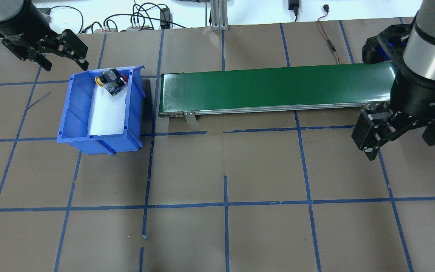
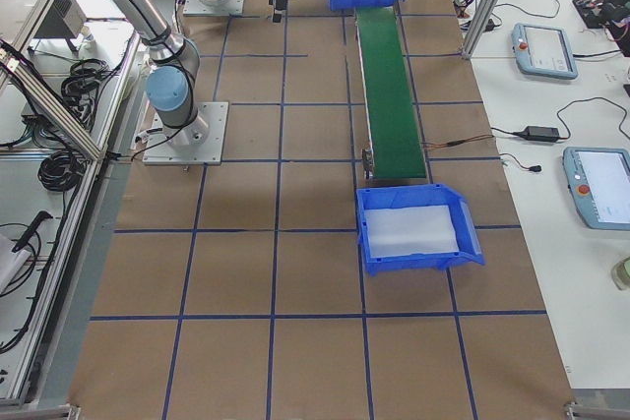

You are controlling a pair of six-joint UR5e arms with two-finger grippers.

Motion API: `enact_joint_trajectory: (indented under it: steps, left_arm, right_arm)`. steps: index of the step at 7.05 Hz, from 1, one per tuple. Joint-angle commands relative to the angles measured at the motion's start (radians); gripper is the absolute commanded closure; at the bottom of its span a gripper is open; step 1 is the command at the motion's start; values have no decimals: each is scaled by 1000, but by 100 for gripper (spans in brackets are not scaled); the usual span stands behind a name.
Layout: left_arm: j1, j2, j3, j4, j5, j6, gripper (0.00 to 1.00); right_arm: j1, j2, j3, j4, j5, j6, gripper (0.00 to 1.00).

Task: Transport two buttons from left to right
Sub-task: 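Move the left gripper over the blue bin above the buttons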

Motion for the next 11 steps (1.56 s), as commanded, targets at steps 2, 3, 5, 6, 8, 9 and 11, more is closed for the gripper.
enact_joint_trajectory:
  steps: [2, 3, 5, 6, 8, 9, 11]
  left_arm:
    - [11, -375, 270, 79, -11, 6, 0]
    - [6, -398, 277, 92, -6, 19, 0]
    - [-13, -479, 279, 199, -3, 104, 0]
    - [-23, -495, 269, 235, -3, 150, 0]
    - [-27, -503, 265, 253, 2, 335, 0]
    - [-27, -503, 259, 258, 5, 404, 0]
    - [-27, -504, 173, 386, 5, 533, 0]
  right_arm:
    - [1, 2, 7, -7, 1, 1, 0]
    - [1, -1, 7, 0, 1, -1, 0]
    - [3, -1, 7, 3, 2, -2, 0]
    - [3, -8, 9, 4, 1, -2, 0]
    - [3, -12, 9, 9, 1, -2, 0]
    - [3, -15, 9, 18, -1, -2, 0]
    - [4, -30, 9, 35, 1, -2, 0]
